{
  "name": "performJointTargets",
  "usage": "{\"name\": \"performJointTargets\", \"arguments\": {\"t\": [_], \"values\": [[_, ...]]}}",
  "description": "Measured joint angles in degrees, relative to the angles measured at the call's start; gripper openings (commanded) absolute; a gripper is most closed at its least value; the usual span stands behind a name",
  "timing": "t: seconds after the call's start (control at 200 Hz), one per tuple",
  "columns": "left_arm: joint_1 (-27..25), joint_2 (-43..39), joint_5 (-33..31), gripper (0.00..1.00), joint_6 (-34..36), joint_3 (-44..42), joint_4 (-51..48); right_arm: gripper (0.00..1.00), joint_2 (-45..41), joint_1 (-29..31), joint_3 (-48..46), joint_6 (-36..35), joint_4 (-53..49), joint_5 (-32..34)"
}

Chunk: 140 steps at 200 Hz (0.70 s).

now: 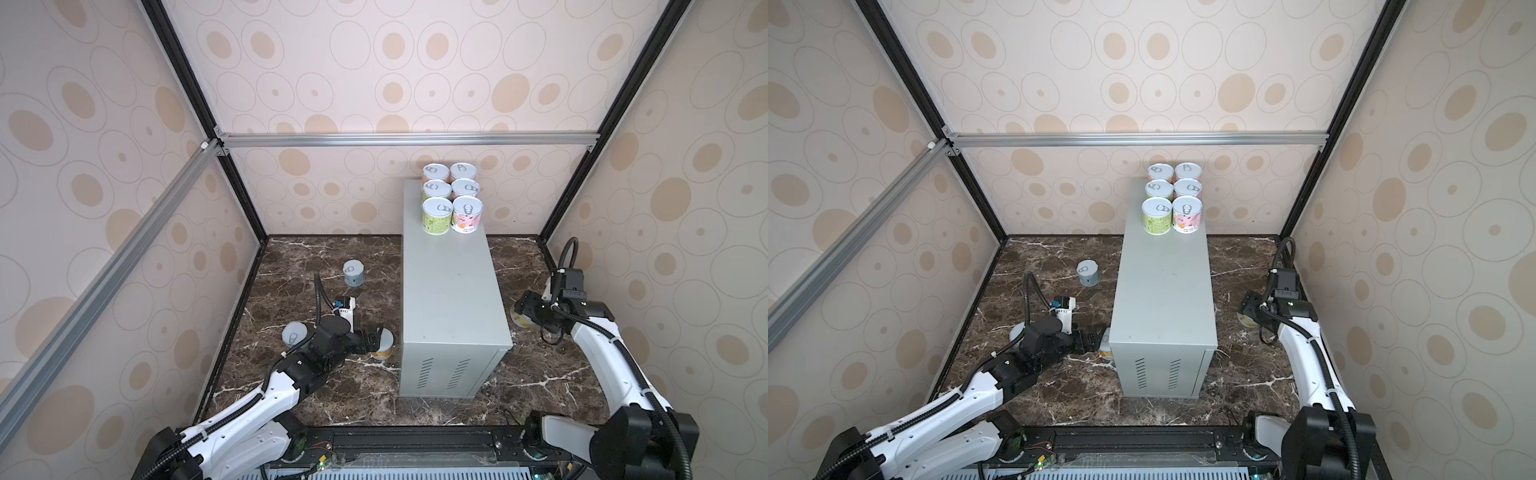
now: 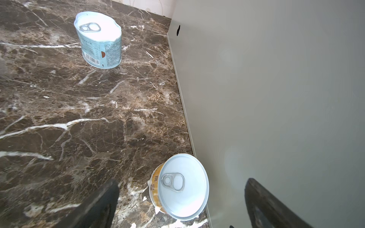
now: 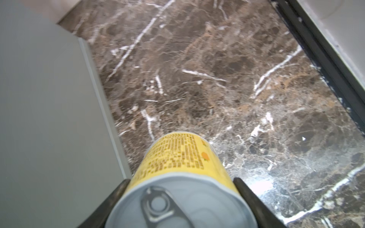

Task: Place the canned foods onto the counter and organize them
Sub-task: 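Carry the yellow-labelled can up over the cabinet top with the right gripper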

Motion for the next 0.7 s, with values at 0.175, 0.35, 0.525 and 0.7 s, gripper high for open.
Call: {"name": "performJointTargets", "arguments": {"t": [0.175, 0.35, 0.525, 0.7], "values": [[0.0, -0.8, -0.4, 0.99, 0.0, 1.4, -2.6, 0.63, -2.6, 1.4, 4.4, -0.7, -3.3, -2.1], [0.0, -1.0, -1.0, 0.99, 0.1, 3.5, -4.4, 0.63, -7.6, 1.9, 7.2, -1.3, -5.5, -4.0], [0.0, -1.1, -1.2, 0.99, 0.1, 4.9, -6.0, 0.63, -11.0, 2.0, 10.5, -2.1, -8.6, -5.8], [0.0, -0.8, -1.4, 0.99, 1.0, 7.1, -7.8, 0.63, -11.0, 2.3, 16.2, -3.0, -12.7, -7.7]]}}
